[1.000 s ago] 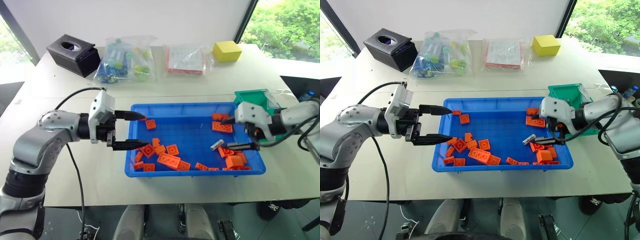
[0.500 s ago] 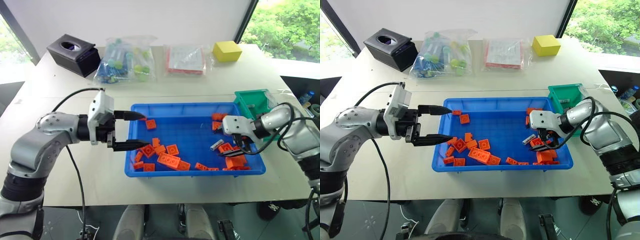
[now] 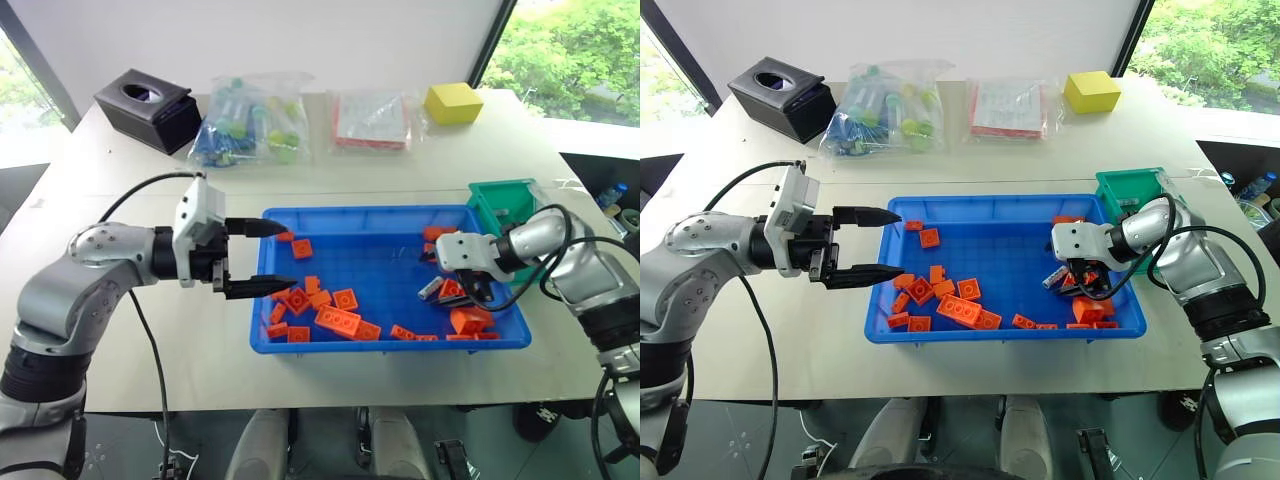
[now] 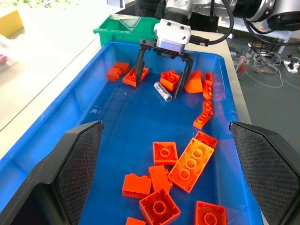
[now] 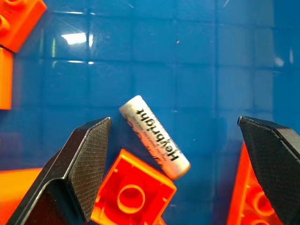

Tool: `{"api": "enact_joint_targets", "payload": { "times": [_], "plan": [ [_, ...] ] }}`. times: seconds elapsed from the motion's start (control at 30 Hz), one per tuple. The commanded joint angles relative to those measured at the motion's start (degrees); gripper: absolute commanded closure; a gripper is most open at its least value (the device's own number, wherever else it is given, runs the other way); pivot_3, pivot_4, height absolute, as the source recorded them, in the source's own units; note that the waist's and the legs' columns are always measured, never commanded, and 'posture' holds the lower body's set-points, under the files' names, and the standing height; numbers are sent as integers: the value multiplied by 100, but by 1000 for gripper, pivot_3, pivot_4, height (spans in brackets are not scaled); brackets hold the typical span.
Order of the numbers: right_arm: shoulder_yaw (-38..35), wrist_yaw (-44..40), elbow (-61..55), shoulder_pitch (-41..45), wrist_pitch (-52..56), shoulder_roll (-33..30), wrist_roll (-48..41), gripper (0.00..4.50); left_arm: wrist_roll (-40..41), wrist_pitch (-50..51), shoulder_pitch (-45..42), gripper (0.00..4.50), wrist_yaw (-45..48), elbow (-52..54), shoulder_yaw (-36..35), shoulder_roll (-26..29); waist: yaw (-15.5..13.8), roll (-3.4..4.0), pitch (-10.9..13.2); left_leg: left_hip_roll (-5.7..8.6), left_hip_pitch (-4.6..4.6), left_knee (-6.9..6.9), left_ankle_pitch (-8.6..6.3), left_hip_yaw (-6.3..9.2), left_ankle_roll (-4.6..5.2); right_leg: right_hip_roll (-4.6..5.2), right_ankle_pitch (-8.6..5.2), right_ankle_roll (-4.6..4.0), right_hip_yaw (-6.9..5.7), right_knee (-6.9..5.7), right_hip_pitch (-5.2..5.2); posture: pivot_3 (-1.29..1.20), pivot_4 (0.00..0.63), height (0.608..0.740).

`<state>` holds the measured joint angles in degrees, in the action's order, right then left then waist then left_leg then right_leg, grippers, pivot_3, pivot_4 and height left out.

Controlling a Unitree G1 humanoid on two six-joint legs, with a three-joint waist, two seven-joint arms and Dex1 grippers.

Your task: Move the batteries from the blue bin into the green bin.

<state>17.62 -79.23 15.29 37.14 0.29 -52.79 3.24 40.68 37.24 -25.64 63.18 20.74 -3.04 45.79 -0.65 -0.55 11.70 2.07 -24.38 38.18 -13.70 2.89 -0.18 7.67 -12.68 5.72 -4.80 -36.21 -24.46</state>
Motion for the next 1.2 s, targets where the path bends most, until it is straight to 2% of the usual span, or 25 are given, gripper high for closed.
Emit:
{"api": "enact_joint_targets", "payload": {
  "times": [0.03,0.13,0.2,0.23,0.47,0.7,0.93,1.2],
  "plan": [
    [-42,32,66,19,-60,33,89,1755,54,-51,-124,0,-22,60,-92,-9,0,0,0,0,0,0,0,0,0,0,0,0,0,0,0,0,150,692],
    [-74,17,-15,-15,60,47,41,3230,45,-58,-142,0,-19,41,-96,-8,0,0,0,0,0,0,0,0,0,0,0,0,0,-1,0,0,150,692],
    [-95,4,-86,-43,127,49,11,4368,37,-64,-160,0,-20,31,-87,-15,0,0,0,0,0,0,0,0,0,0,0,0,0,-1,0,0,150,692],
    [-116,-12,-148,-70,185,47,-29,4471,35,-66,-170,0,-21,27,-83,-18,0,0,0,0,0,0,0,0,0,0,0,0,0,-2,0,0,150,692],
    [-379,53,-663,-209,823,61,-374,4471,-13,-104,-237,0,18,-51,-42,-36,0,0,0,0,0,0,0,1,0,0,0,0,0,-3,-1,0,150,692],
    [-1676,1244,-1265,501,3592,430,-1364,4471,-50,-128,-221,0,55,-53,5,-67,-2,3,2,-2,-2,0,1,2,-1,0,2,-1,1,-6,-6,0,150,692],
    [-2558,2123,-812,322,3974,-784,-1036,4471,-59,-151,-188,0,133,-142,-13,-45,-156,1,1,7,-11,-1,0,-10,-1,6,0,-1,0,6,-6,0,150,692],
    [-2759,2799,-557,-394,3463,-1047,-775,4471,-172,-221,-348,0,236,-382,67,-114,-17,3,0,0,-1,-2,1,-45,0,2,2,-3,3,-4,-8,0,150,692]
  ]
}}
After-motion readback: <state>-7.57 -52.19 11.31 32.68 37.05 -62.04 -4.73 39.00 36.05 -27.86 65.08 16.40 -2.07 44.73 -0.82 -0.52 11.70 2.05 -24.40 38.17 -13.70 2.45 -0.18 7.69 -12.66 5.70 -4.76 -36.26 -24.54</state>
